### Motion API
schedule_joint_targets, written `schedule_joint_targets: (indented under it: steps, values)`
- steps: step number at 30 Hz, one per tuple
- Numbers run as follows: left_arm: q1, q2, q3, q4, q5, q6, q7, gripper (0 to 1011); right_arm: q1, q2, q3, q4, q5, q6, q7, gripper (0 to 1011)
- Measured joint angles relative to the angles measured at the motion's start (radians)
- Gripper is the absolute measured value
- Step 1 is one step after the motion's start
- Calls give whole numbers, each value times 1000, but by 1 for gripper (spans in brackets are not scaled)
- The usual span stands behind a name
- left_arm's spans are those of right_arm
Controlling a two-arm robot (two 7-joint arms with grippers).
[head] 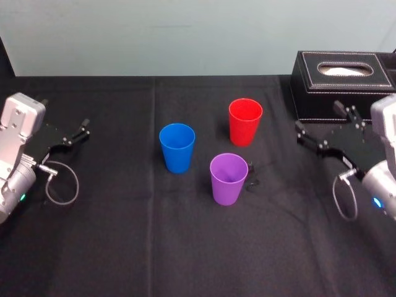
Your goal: Stack the three plastic cups sequentially using one hand.
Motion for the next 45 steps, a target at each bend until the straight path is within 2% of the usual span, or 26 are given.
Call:
schedule_joint_targets:
  steps: [5,7,9,15,18,27,36,45]
  values:
    - [0,0,0,0,0,0,0,1004,-70,29,18,-56,32,-12,50,1004]
    - [0,0,0,0,0,0,0,1005,-122,47,25,-90,50,-29,86,1003]
    - [0,0,0,0,0,0,0,1005,-148,55,27,-105,58,-38,103,1002]
    - [0,0,0,0,0,0,0,1005,-229,74,35,-156,86,-80,166,1003]
    - [0,0,0,0,0,0,0,1005,-258,73,22,-168,86,-98,204,1002]
    - [0,0,0,0,0,0,0,1005,-254,31,-17,-155,65,-106,253,1003]
    - [0,0,0,0,0,0,0,1005,-203,-39,-45,-112,38,-81,282,1003]
    - [0,0,0,0,0,0,0,1005,-142,-105,-55,-51,19,-73,309,1003]
